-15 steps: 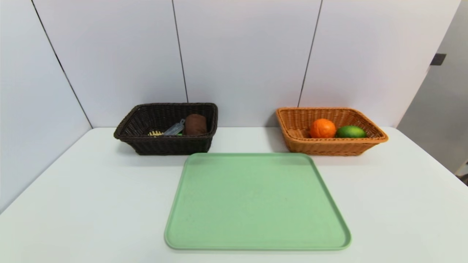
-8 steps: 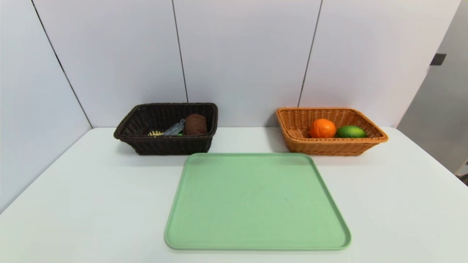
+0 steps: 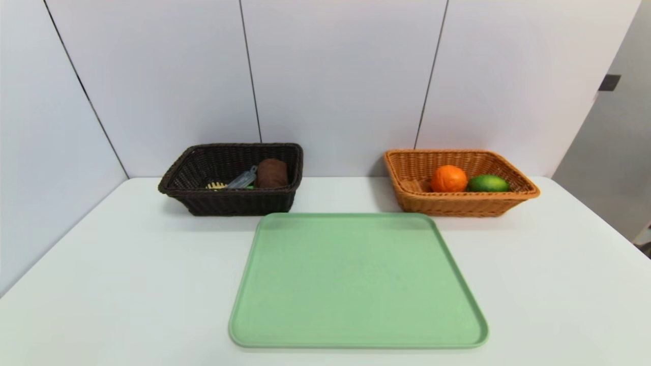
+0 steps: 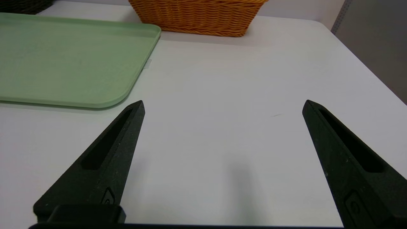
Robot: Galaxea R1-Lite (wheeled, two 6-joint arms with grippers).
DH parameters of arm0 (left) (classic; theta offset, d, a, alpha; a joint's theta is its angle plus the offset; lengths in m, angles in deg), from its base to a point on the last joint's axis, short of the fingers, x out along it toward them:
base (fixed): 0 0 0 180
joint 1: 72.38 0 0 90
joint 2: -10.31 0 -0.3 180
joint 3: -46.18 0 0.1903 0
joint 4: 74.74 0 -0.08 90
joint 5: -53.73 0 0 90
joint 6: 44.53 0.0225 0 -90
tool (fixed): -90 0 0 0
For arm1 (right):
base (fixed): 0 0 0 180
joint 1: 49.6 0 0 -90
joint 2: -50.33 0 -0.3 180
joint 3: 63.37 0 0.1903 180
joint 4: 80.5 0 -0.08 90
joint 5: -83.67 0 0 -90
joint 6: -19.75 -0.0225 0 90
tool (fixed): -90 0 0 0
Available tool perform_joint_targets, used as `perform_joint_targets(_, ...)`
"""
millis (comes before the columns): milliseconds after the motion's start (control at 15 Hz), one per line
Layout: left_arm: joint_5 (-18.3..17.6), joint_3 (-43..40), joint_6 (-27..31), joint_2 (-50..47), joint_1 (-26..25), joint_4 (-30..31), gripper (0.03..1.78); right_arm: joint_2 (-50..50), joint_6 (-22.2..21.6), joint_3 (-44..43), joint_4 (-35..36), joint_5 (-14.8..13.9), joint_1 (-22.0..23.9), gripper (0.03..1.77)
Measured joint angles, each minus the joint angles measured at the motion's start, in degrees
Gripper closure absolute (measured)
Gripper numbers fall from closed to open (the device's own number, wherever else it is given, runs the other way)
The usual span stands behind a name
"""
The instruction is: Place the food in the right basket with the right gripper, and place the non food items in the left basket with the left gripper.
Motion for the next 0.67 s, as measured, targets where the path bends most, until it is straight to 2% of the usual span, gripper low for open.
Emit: perform_joint_targets(667, 0.0, 0.0, -0.11, 0.0, 0.02, 0.0, 0.12, 0.0, -0.62, 0.0, 0.17, -0.72, 0.0, 0.09)
